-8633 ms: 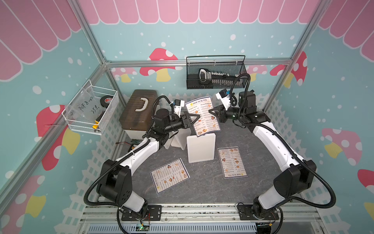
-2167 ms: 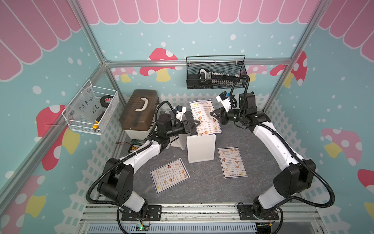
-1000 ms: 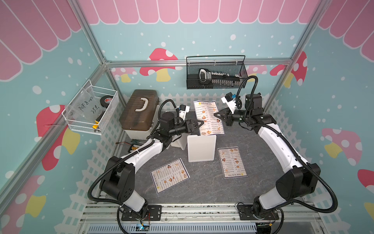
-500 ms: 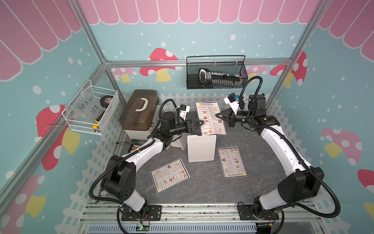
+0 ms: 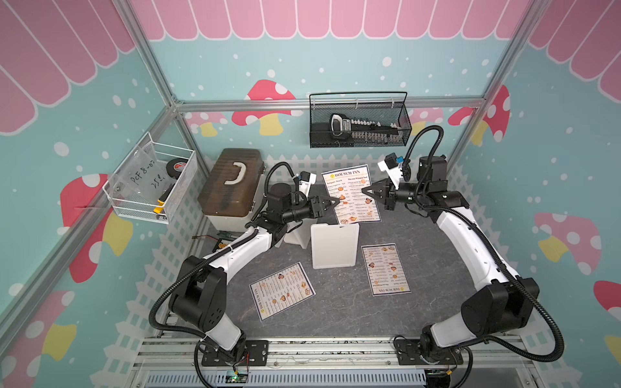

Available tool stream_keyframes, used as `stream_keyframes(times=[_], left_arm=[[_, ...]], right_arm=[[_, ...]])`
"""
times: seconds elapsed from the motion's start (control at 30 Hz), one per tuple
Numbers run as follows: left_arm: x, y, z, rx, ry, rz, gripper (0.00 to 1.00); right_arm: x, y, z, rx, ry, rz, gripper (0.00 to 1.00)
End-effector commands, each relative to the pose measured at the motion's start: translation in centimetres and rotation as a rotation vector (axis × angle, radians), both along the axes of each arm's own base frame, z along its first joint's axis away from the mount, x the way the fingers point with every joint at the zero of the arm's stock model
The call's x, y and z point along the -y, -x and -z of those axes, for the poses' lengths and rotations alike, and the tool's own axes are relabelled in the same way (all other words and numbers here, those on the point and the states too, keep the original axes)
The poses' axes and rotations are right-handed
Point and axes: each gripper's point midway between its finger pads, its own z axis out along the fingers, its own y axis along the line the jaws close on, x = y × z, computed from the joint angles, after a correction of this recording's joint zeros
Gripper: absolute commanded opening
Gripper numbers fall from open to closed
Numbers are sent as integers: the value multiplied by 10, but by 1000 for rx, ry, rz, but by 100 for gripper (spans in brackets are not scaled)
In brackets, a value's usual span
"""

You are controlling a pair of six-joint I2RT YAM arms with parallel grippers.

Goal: Insert the menus into the narrow rack
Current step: Insert the menu into the narrow rack.

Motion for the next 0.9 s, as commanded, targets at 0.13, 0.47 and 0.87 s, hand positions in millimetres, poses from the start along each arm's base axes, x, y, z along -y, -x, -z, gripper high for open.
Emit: stream_keyframes(times=[0.13, 0.47, 0.87], left_arm=[[1, -2, -9, 30, 5, 19, 53], [1, -1, -15, 53, 29, 19, 53], [-5, 1, -21, 71, 51, 13, 51]], right_arm=[[-1, 8, -2, 22, -12, -51, 0], [-4, 3, 9, -19, -14, -65, 0], [-6, -6, 14, -57, -35, -68, 0]])
